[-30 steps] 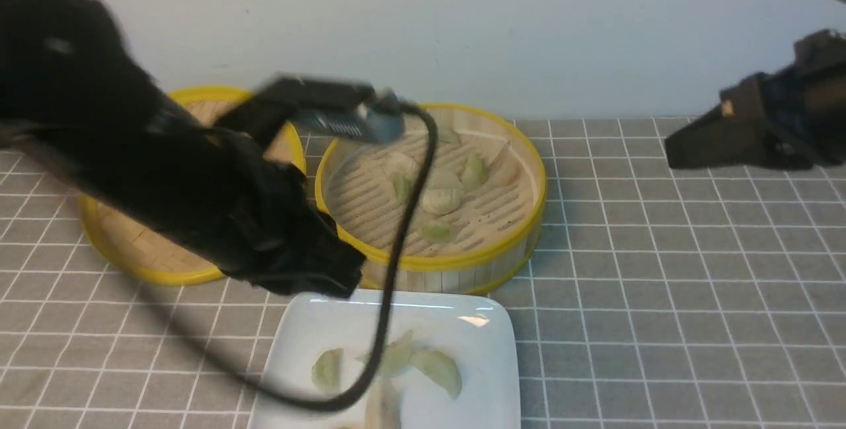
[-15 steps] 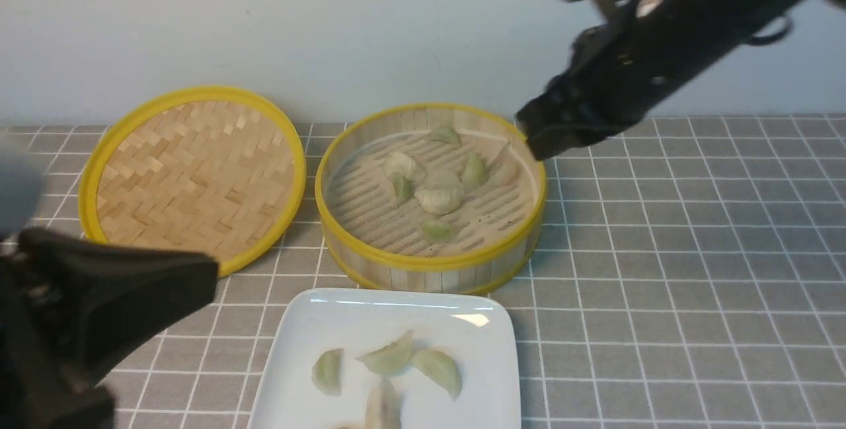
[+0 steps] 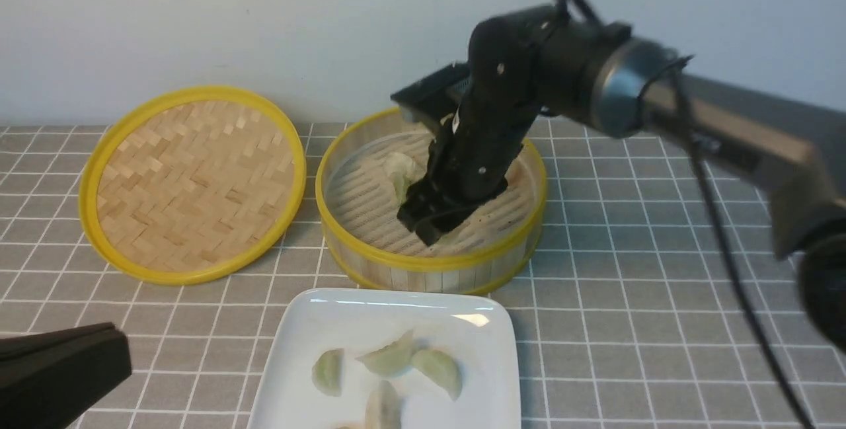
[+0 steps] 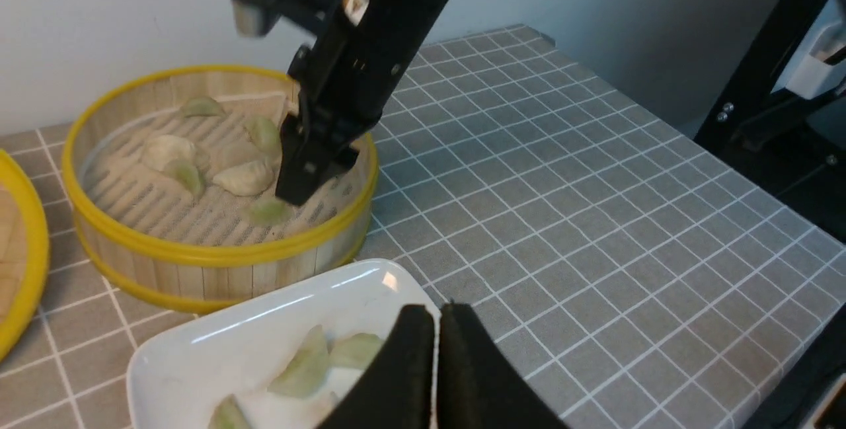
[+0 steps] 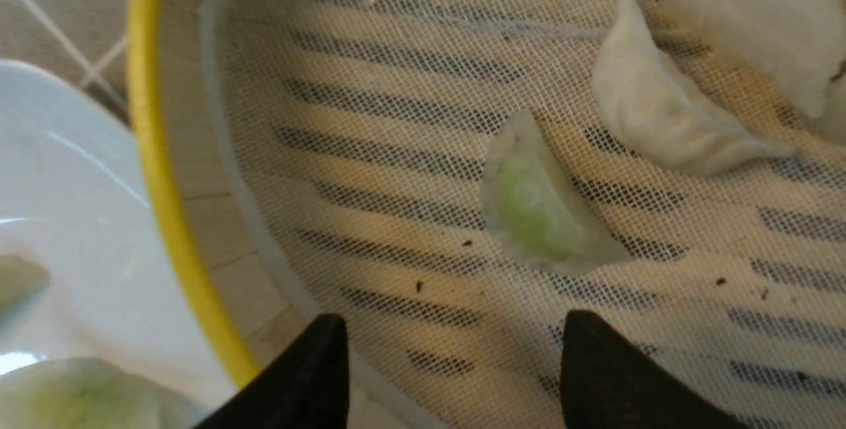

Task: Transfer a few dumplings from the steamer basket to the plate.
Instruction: Use the right arm to grab a dumpling from inside the steamer, then use the right arm to put the dumpling into the plate

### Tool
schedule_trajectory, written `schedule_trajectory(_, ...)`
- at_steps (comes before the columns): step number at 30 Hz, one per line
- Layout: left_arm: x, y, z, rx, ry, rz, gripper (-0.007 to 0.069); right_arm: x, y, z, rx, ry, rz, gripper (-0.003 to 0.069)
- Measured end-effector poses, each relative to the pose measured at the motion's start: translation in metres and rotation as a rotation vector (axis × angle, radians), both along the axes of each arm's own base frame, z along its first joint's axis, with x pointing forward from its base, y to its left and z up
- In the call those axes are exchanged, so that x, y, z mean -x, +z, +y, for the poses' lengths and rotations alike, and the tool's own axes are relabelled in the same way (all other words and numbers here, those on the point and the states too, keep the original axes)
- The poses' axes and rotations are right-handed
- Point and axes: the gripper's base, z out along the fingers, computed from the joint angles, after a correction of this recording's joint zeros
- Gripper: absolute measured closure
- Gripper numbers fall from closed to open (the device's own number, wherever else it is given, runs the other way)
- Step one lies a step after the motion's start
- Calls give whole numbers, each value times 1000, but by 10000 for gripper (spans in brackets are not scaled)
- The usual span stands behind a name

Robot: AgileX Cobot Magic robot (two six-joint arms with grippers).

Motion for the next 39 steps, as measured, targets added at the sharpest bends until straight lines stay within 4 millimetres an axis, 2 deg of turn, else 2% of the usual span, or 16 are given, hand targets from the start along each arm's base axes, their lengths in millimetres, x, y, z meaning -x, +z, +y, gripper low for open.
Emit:
schedule_trajectory(1, 3, 0, 1, -1, -3, -12, 629, -4, -11, 2, 13, 1, 10, 214)
schedule_trajectory(4, 8, 0, 3, -17, -15, -31, 629, -11, -25, 6, 16, 0, -1, 186)
schedule_trajectory(10, 11, -4, 3, -51, -38, -10, 629, -23, -32, 10, -3, -1, -82, 179)
schedule_trajectory(15, 12, -6, 3, -65, -50, 9, 629, -24, -39, 9, 23, -6, -80, 183)
schedule_trajectory(17, 12, -6, 2, -66, -51, 11, 629, -25, -39, 8, 38, -24, -78, 216)
schedule_trajectory(21, 12, -6, 3, -69, -49, 10, 629, -24, -34, 5, 66, -38, -63, 402)
schedule_trajectory(22, 12, -6, 3, -69, -49, 10, 629, -24, -31, 5, 79, -37, -48, 480)
schedule_trajectory(23, 12, -6, 3, -69, -49, 10, 629, -23, -28, 4, 87, -38, -36, 523)
schedule_trajectory(24, 12, -6, 3, -69, -49, 10, 629, -23, -25, 4, 97, -37, -23, 523)
schedule_trajectory(26, 12, -6, 3, -69, -49, 10, 629, -26, -9, 6, 85, -38, -44, 511)
schedule_trajectory(28, 12, -6, 3, -69, -49, 10, 629, -31, 18, 9, 39, -43, -112, 510)
schedule_trajectory(31, 12, -6, 3, -71, -48, 8, 629, -28, 45, 8, -9, -48, -158, 510)
schedule_trajectory(36, 11, -5, 3, -64, -42, -1, 629, 1, 107, -2, -127, -52, -185, 510)
schedule_trajectory(38, 11, -5, 3, -60, -39, -6, 629, 17, 127, -9, -171, -50, -175, 510)
schedule_trajectory(39, 11, -5, 3, -60, -38, -8, 629, 25, 130, -12, -178, -49, -156, 510)
